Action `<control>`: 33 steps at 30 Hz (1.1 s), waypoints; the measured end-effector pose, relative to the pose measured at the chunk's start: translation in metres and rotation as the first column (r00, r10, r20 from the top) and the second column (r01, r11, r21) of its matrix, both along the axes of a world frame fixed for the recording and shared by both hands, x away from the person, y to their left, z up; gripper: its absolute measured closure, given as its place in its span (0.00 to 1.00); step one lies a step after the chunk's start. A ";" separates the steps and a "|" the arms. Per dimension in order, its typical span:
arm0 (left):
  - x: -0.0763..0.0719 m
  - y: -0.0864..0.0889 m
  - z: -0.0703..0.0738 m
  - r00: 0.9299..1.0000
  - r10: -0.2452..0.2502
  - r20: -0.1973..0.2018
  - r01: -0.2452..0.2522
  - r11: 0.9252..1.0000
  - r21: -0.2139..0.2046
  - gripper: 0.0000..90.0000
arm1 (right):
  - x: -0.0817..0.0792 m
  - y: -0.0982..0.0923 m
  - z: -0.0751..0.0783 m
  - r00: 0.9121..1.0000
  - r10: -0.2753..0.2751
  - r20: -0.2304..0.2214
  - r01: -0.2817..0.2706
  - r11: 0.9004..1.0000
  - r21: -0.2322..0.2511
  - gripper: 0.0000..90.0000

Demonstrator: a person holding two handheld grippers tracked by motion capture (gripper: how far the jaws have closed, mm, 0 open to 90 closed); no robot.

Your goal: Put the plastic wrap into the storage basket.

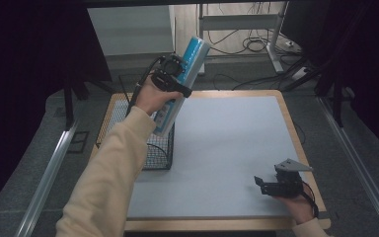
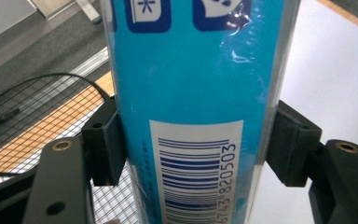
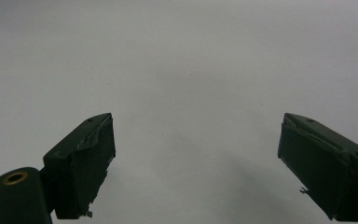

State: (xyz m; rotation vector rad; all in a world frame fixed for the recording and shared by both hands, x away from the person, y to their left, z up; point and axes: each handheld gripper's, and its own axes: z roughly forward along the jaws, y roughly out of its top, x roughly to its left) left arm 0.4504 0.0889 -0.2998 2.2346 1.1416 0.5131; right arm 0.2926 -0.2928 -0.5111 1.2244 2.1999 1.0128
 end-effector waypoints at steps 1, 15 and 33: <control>0.000 0.002 -0.001 1.000 0.003 0.001 -0.003 1.000 0.000 0.36 | 0.000 0.000 0.000 1.000 0.000 0.001 0.000 1.000 -0.001 0.12; 0.007 0.027 -0.023 0.998 0.053 -0.028 -0.053 0.999 0.004 0.36 | -0.001 0.001 0.000 1.000 -0.004 -0.001 0.004 1.000 0.003 0.12; 0.026 0.043 -0.058 0.990 0.109 -0.085 -0.105 0.993 0.044 0.36 | -0.002 0.002 0.003 1.000 -0.006 0.013 0.006 1.000 0.007 0.12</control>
